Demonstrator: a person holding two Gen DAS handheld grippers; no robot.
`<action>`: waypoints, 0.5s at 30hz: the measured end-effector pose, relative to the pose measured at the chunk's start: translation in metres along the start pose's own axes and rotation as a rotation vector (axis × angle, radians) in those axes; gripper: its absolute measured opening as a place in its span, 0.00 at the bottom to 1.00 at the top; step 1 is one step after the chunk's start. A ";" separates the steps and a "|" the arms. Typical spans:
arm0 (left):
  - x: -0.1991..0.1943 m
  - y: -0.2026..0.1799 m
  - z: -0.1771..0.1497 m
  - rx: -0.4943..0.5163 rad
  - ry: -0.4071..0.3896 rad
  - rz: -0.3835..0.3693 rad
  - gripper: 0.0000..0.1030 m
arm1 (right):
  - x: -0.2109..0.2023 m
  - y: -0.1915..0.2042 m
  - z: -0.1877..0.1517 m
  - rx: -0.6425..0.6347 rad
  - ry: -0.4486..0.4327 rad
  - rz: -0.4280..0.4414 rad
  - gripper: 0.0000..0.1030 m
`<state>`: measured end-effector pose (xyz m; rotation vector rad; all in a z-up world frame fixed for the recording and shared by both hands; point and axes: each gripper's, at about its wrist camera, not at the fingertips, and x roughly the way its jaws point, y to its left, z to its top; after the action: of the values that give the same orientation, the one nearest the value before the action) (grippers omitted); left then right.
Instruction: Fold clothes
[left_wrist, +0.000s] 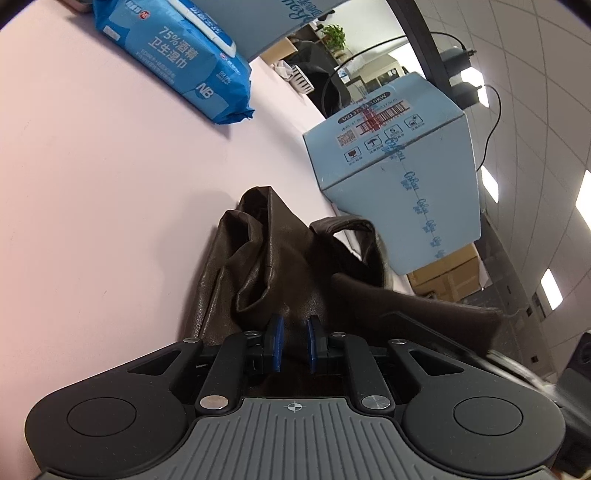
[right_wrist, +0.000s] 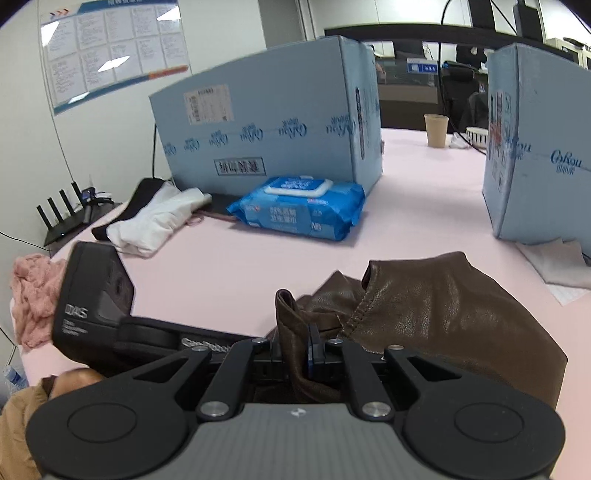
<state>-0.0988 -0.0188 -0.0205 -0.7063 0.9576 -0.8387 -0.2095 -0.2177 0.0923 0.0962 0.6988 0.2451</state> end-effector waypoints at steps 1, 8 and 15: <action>-0.003 0.001 0.001 -0.002 -0.013 0.002 0.13 | 0.003 0.001 -0.003 -0.007 0.011 0.003 0.09; -0.038 -0.029 0.005 0.200 -0.153 0.004 0.14 | 0.019 0.029 -0.028 -0.186 0.011 -0.071 0.09; -0.023 -0.047 0.029 0.277 -0.161 0.106 0.17 | 0.009 0.029 -0.032 -0.165 -0.044 -0.038 0.09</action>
<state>-0.0939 -0.0186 0.0391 -0.4715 0.7111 -0.7898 -0.2291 -0.1870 0.0678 -0.0688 0.6335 0.2621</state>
